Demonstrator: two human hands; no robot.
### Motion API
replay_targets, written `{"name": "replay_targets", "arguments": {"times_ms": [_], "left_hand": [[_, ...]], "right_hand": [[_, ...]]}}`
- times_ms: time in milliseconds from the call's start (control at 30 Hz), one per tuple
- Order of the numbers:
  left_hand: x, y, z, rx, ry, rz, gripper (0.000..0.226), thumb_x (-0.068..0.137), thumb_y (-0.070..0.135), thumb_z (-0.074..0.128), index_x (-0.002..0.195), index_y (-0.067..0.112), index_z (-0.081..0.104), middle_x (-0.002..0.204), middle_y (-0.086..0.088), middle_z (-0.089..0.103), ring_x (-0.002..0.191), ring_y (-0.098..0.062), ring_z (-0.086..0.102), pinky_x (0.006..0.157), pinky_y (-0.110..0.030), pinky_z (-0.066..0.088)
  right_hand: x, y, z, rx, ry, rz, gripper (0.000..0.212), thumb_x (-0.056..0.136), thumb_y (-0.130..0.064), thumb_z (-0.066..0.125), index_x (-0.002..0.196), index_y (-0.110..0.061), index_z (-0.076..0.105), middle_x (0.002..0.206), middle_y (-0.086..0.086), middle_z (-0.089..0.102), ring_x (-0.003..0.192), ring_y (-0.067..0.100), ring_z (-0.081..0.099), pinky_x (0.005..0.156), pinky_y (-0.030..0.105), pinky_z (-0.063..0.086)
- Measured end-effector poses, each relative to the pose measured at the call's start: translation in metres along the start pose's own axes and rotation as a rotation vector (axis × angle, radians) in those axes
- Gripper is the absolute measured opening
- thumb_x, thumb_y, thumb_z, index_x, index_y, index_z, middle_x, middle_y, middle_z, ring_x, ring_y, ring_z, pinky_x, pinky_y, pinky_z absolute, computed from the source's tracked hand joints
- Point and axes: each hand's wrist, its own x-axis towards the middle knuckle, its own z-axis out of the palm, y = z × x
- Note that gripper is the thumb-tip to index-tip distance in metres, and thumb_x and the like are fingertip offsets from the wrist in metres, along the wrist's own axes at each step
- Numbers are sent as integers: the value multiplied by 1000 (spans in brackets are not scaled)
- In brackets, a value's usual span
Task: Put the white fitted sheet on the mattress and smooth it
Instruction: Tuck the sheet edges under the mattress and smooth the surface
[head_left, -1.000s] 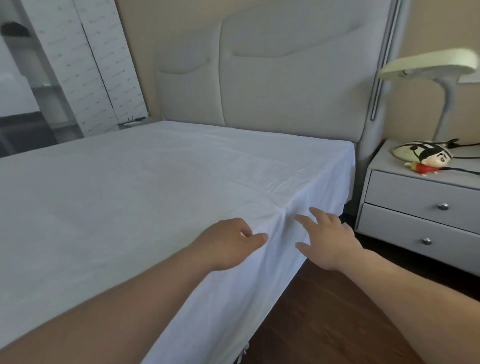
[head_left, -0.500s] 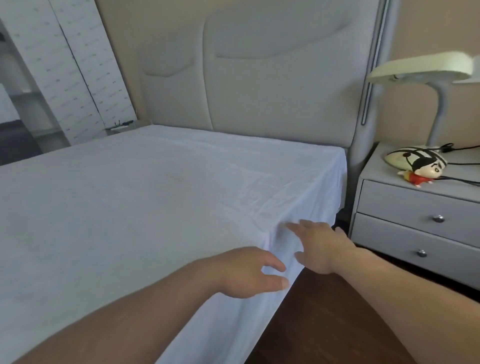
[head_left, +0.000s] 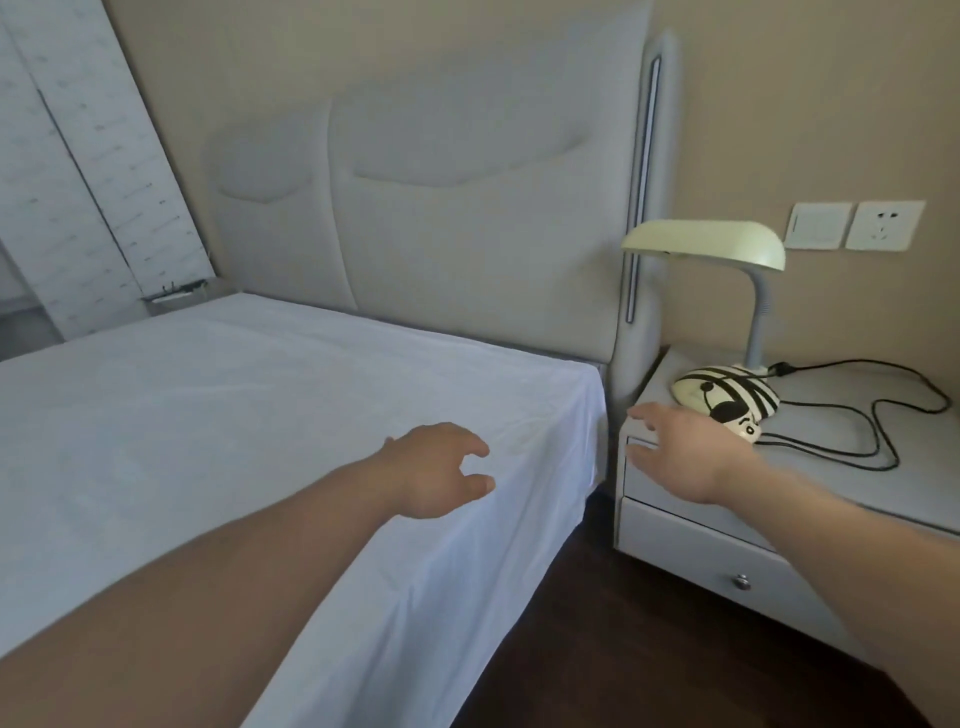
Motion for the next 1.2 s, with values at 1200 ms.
{"name": "replay_targets", "arguments": {"times_ms": [1200], "left_hand": [[329, -11, 122, 173, 16, 93, 79, 91, 71, 40, 145, 69, -18, 163, 19, -32, 152, -25, -31, 117, -67, -15]], "right_hand": [[399, 97, 160, 455, 289, 200, 53, 103, -47, 46, 83, -4, 69, 82, 16, 69, 86, 37, 64, 73, 36, 47]]}}
